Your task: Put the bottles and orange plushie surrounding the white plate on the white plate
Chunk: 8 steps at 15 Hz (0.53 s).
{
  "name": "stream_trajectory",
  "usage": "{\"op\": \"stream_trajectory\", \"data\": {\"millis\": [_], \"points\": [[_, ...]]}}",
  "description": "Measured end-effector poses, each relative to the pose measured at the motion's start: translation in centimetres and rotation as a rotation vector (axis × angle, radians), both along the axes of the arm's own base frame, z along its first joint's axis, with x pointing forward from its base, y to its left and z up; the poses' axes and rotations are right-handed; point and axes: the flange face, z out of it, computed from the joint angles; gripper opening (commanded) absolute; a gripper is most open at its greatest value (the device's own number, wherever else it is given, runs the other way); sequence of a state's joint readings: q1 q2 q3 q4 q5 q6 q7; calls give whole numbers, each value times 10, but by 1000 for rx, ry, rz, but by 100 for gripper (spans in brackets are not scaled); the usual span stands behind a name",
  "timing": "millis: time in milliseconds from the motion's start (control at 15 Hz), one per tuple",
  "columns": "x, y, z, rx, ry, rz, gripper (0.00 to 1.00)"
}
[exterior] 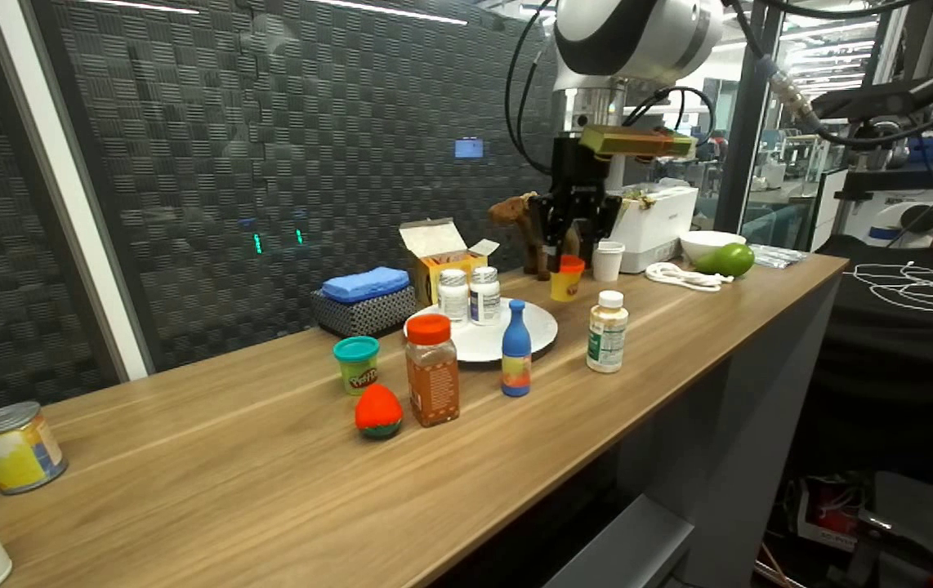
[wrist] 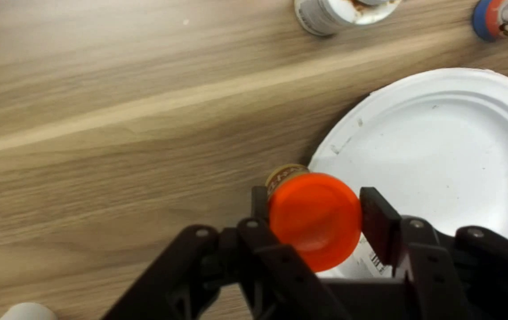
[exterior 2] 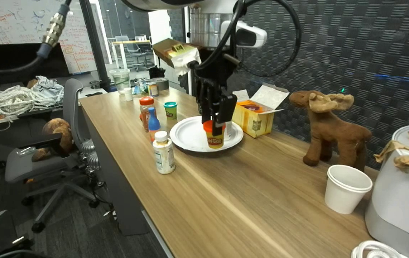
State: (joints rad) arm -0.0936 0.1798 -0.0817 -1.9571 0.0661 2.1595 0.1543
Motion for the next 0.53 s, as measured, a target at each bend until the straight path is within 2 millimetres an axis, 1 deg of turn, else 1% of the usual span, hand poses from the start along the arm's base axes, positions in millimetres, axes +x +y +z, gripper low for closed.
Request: {"op": "stream_trajectory", "data": {"millis": [133, 267, 533], "points": [[12, 13, -5, 6, 9, 36, 29], [22, 21, -15, 18, 19, 65, 29], [40, 28, -31, 39, 31, 107, 29]]}}
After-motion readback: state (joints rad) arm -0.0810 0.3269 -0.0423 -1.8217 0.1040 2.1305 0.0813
